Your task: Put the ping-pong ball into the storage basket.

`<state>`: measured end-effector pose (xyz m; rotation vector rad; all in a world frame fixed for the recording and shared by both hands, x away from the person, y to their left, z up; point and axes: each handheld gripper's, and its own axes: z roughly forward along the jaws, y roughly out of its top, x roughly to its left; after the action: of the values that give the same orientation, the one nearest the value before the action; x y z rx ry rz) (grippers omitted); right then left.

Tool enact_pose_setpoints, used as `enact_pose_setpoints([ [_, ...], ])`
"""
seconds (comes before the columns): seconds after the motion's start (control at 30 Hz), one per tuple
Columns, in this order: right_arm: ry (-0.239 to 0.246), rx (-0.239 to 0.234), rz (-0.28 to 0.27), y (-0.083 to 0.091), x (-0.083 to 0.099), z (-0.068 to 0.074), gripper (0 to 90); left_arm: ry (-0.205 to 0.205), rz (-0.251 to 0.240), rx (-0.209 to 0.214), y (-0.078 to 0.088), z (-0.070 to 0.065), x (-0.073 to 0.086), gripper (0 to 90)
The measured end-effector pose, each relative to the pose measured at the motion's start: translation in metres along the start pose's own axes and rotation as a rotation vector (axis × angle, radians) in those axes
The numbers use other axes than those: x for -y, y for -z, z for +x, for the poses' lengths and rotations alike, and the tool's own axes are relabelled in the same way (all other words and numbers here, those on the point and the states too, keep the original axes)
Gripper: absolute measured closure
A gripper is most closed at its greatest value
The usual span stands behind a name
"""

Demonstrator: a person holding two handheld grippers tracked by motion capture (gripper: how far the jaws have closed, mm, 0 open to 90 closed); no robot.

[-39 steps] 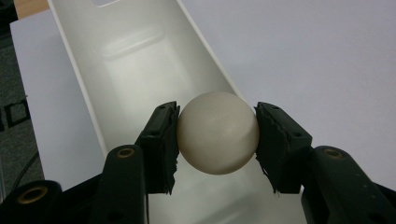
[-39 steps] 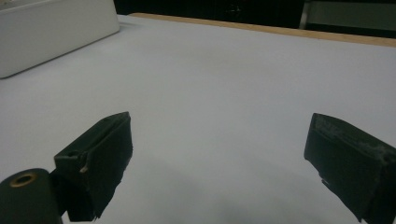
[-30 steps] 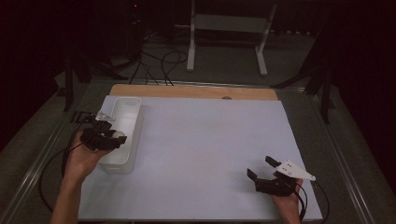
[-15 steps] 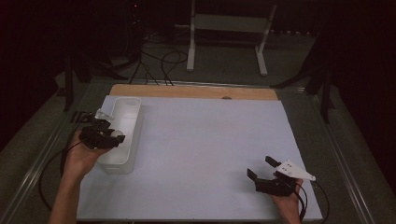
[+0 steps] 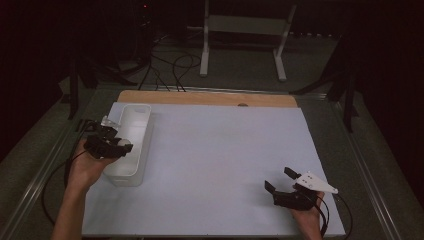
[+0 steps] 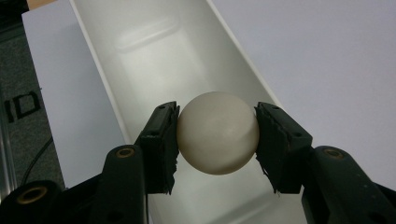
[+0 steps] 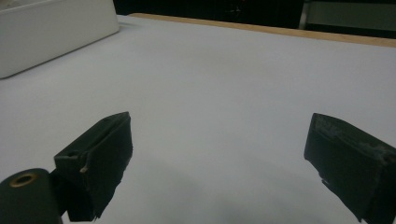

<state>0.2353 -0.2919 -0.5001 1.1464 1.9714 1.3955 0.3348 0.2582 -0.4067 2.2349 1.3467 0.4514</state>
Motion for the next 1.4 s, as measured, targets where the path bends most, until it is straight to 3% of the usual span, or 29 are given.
enact_pose_setpoints([
  [0.13, 0.001, -0.001, 0.002, -0.0003, 0.0001, 0.0002, 7.4, -0.001, -0.001, 0.001, 0.0003, -0.0005, 0.0, 51.1],
  [0.2, 0.001, 0.0, 0.002, -0.0003, 0.0001, 0.0002, 7.3, 0.02, -0.015, -0.012, 0.0007, 0.0007, -0.0001, 48.4],
  [0.33, 0.0, -0.001, 0.002, -0.0004, 0.0002, 0.0, 7.3, 0.027, -0.016, -0.023, 0.001, -0.0006, -0.0015, 15.8],
  [0.47, 0.0, -0.001, 0.004, -0.0008, 0.0001, 0.0004, 7.3, 0.03, -0.012, -0.024, -0.0002, -0.0009, -0.0017, 5.3],
  [0.67, -0.002, -0.001, 0.004, -0.0009, 0.0002, 0.0004, 7.3, 0.018, -0.014, -0.008, -0.0005, -0.0019, -0.002, 1.4],
  [1.4, -0.003, -0.001, -0.001, -0.0003, -0.0001, 0.0003, 7.4, -0.001, -0.052, 0.002, 0.0014, -0.0065, -0.0025, 0.6],
])
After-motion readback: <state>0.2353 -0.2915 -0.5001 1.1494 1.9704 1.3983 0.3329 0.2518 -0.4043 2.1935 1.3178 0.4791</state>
